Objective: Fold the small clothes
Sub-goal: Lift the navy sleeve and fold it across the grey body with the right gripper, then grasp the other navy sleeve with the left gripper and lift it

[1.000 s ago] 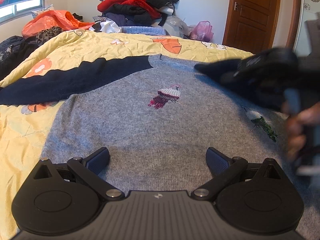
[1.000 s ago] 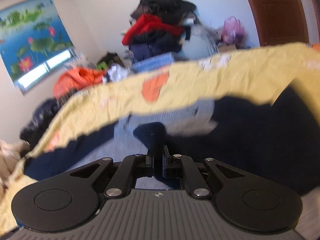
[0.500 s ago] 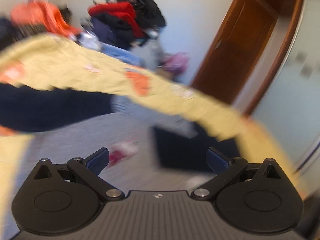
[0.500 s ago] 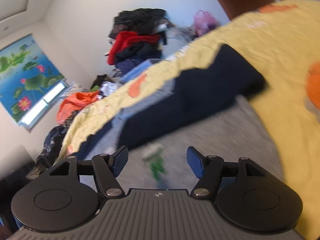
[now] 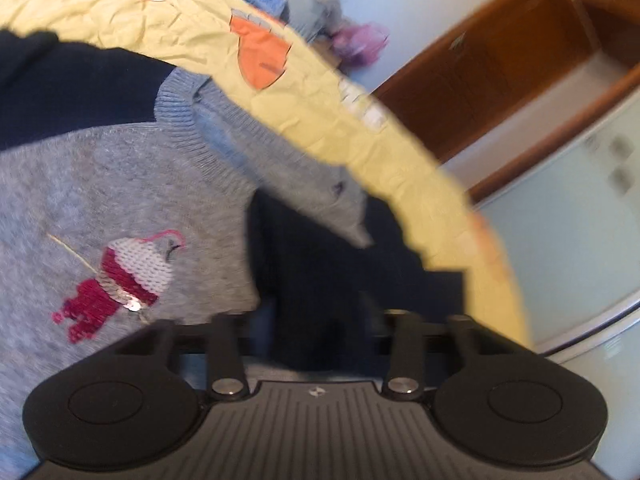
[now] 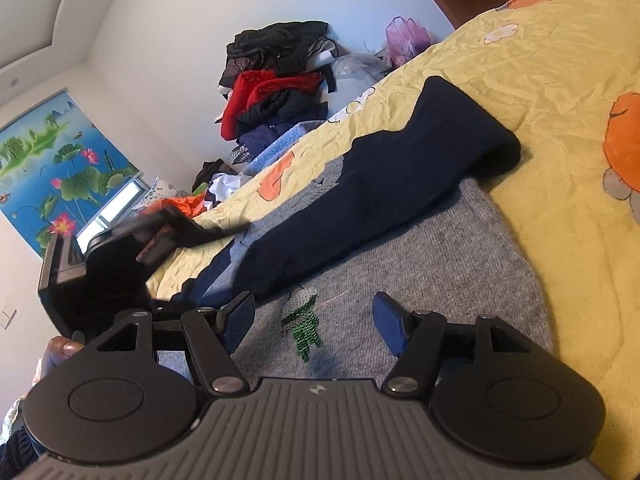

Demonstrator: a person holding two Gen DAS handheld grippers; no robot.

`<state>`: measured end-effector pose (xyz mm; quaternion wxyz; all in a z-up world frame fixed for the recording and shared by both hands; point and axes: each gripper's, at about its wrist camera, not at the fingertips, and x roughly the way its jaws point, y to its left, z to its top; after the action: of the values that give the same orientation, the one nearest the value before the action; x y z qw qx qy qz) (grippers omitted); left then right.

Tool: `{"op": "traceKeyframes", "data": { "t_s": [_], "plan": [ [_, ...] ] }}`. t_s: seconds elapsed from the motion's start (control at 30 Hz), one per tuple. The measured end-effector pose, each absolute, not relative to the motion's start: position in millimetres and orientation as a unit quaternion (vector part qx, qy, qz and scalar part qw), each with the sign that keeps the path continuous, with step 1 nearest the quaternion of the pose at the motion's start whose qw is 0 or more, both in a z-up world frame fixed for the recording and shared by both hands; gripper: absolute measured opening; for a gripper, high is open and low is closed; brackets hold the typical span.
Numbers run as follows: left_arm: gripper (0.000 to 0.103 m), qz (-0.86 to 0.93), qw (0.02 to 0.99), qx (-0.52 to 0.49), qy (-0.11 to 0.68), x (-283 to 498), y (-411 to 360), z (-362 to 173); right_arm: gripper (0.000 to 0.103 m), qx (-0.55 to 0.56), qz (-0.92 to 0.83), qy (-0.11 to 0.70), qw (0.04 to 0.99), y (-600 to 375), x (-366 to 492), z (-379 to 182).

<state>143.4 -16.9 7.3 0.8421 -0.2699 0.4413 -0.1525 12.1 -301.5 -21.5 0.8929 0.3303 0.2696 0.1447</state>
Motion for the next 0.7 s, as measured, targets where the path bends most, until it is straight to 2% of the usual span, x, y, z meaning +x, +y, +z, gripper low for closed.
{"op": "traceKeyframes", "data": {
  "t_s": [0.07, 0.13, 0.4, 0.6, 0.7],
  "plan": [
    [0.015, -0.144, 0.853, -0.243, 0.439, 143, -21, 7, 0.068, 0.33, 0.146, 0.269, 0.893, -301, 12, -22],
    [0.007, -0.136, 0.86, -0.22, 0.44, 144, -23, 9, 0.068, 0.329, 0.146, 0.269, 0.893, -300, 12, -21],
    [0.005, -0.125, 0.913, -0.117, 0.369, 115, 4, 60, 0.068, 0.328, 0.147, 0.269, 0.894, -299, 12, -21],
    [0.005, -0.048, 0.915, -0.094, 0.388, 110, 64, 40, 0.069, 0.327, 0.147, 0.269, 0.894, -299, 12, -21],
    [0.005, -0.04, 0.91, -0.097, 0.4, 109, 69, 27, 0.069, 0.324, 0.147, 0.271, 0.895, -299, 13, -21]
  ]
}}
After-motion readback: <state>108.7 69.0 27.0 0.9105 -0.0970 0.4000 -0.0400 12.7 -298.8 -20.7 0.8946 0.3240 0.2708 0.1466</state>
